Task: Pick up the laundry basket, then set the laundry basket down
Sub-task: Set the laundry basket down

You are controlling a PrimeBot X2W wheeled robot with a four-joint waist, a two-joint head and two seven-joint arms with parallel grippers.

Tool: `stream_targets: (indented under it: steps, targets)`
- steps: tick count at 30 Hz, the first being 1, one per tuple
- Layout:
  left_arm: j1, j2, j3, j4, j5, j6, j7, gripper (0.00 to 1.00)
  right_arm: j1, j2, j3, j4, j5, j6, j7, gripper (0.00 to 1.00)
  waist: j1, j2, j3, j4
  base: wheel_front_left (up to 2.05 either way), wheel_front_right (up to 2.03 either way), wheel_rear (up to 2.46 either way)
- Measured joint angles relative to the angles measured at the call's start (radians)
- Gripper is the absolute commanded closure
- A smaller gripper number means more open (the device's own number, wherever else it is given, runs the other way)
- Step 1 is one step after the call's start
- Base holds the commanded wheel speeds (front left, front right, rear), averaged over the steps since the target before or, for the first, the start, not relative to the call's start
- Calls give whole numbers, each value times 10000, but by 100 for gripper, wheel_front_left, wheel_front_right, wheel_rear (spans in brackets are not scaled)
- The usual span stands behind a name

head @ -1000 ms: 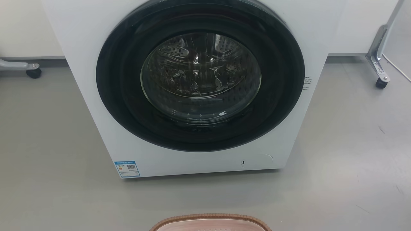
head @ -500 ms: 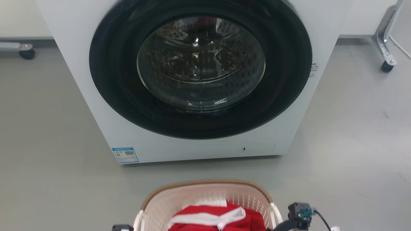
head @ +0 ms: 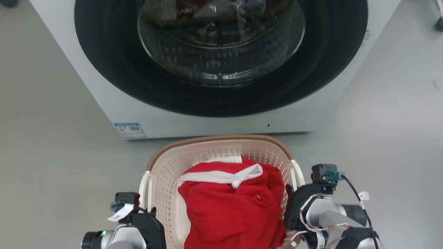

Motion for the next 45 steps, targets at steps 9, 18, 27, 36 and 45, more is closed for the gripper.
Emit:
stream_targets:
  steps: [9, 18, 27, 36, 45]
  targets:
    - [-814, -2, -4, -98, 123, 86, -261, 100, -1002, 13, -73, 341, -157, 4, -366, 100, -1, 0, 1420, 106, 0, 0, 0]
    - [-1771, -2, 0, -203, 362, 173, -441, 100, -1900, 13, -192, 662, -263, 6, -671, 100, -1, 0, 2740, 250, 0, 0, 0]
    - [-2728, -6, 2, -293, 454, 226, -573, 100, -2823, -13, -291, 953, -422, 15, -890, 100, -1, 1, 4066, 437, 0, 0, 0]
    - [-3457, -42, 56, -322, 472, 251, -846, 100, -3578, -63, -326, 1227, -573, 109, -1221, 100, 0, 1, 5447, 673, 0, 0, 0]
    - [-3796, -86, 63, -224, 543, 249, -1057, 100, -3821, -52, -326, 1413, -617, 196, -1417, 100, -1, 1, 6052, 858, 0, 0, 0]
